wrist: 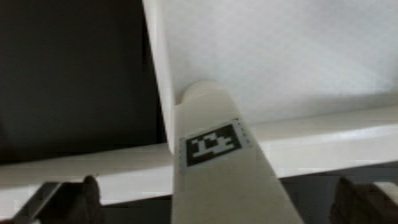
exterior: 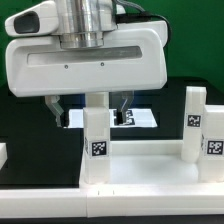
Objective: Assemble desk
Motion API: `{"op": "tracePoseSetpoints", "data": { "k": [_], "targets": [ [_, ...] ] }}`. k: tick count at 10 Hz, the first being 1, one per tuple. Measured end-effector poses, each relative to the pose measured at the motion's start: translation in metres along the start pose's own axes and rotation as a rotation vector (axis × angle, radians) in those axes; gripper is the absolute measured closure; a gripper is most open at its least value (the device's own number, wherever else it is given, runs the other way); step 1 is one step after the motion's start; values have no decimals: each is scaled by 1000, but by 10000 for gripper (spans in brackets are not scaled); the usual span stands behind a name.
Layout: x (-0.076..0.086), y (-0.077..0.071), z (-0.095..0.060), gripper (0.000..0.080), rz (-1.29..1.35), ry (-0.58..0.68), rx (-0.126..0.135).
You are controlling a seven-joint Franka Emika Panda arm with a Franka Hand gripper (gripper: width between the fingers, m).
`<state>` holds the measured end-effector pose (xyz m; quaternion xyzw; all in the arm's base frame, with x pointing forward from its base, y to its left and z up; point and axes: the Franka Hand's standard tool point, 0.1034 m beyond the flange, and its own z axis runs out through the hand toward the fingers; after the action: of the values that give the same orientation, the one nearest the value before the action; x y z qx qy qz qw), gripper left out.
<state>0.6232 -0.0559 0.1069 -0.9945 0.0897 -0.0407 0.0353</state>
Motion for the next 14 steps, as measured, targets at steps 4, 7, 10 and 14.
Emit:
{"op": "tracePoseSetpoints", "data": {
  "k": [4, 7, 10, 14],
  "targets": [
    [0, 0, 0, 505, 163, 0, 1],
    [-2, -8, 0, 505, 492, -2, -13],
    [0, -24, 3, 509, 1117, -11, -1],
    [3, -25, 2, 509, 1462, -13, 44]
  ]
}}
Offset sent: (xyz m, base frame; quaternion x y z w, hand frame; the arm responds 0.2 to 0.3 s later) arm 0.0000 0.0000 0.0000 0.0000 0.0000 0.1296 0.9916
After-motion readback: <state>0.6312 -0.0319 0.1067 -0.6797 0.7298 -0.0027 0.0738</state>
